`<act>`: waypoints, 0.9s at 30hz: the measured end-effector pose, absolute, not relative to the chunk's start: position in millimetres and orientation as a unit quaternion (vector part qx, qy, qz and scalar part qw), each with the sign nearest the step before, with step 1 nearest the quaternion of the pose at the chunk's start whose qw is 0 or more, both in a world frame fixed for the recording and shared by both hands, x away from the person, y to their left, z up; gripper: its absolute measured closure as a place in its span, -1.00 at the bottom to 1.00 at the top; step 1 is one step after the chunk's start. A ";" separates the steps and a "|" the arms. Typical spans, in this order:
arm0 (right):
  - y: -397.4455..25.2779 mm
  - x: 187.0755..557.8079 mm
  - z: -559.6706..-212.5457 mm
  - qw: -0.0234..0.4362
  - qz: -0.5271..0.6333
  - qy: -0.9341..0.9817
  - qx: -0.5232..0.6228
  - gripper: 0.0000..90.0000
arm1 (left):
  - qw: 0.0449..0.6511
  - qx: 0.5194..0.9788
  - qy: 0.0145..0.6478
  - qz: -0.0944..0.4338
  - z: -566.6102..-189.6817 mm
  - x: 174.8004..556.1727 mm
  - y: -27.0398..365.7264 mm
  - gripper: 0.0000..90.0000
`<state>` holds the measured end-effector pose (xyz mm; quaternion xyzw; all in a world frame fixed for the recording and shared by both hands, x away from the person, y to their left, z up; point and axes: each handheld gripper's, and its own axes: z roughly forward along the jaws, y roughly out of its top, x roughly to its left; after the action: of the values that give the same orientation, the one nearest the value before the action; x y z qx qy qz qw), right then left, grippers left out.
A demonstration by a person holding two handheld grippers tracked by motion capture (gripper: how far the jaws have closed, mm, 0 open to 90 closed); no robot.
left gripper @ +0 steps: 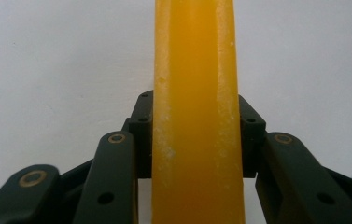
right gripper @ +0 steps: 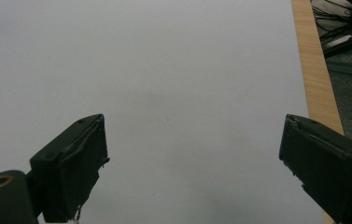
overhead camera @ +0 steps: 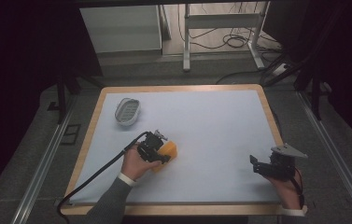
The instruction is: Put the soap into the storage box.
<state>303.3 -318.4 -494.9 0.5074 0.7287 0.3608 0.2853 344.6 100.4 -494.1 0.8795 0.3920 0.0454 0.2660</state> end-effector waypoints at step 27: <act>-324.0 302.6 -492.8 0.287 0.365 0.718 0.518 -0.83 | 0.324 0.862 0.389 0.023 -471.7 347.1 128.1 0.36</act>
<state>302.6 -324.0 -492.8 0.5182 0.7184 0.3648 0.2869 347.1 128.1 -471.7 0.8621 0.3892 0.0233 0.3236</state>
